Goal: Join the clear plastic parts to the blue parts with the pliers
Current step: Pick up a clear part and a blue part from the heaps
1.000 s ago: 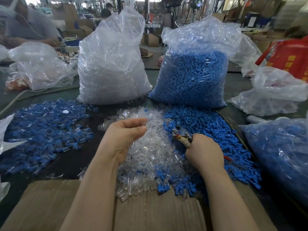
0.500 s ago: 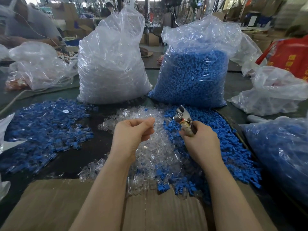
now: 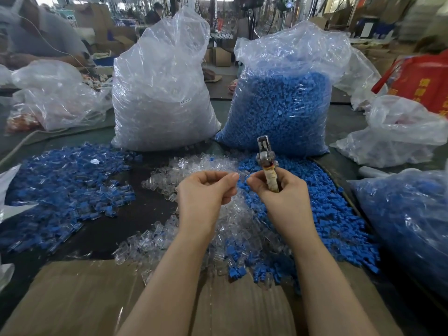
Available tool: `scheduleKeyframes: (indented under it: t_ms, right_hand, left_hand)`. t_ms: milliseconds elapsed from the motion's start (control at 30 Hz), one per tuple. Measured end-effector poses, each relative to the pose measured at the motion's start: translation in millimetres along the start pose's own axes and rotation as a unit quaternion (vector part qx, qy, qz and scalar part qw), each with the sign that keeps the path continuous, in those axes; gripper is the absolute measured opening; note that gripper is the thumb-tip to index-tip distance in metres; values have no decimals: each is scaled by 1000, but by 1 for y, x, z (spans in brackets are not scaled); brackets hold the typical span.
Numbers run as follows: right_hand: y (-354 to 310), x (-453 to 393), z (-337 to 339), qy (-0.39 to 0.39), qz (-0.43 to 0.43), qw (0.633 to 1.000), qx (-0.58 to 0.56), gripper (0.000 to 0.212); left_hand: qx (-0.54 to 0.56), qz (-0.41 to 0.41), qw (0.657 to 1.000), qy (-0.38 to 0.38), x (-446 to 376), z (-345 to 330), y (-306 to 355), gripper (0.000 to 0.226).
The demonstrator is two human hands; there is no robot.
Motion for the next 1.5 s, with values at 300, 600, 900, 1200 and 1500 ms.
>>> scheduleKeyframes:
  t_ms: [300,600,900,1200,1500]
  right_hand:
    - [-3,4,-4,-16,62,997,-38,23]
    - [-1,7,-8,51,111,992,23,24]
    - [1,5,-8,47,78,996,16,12]
    - [1,4,-7,13,80,996,42,7]
    - [3,0,-1,-71,31,996,50,5]
  left_hand:
    - [-18,-33,999,2,3,-4,1,8]
    - [-57,-86,995,4,8,-8,3,16]
    - [-115,-152,982,5,9,-9,4,18]
    - [-155,-203,966,46,8,-9,2,13]
    - [-21,-114,993,33,1,-3,2,18]
Point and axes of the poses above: each hand's wrist, its own x-axis away from the middle knuckle, its own z-axis out of the back of the hand, y = z × x, the point moved 1 cm from there along -x, towards the middle knuckle, and after that the axes turned 7 degrees about -x, right-handed, at the moved point
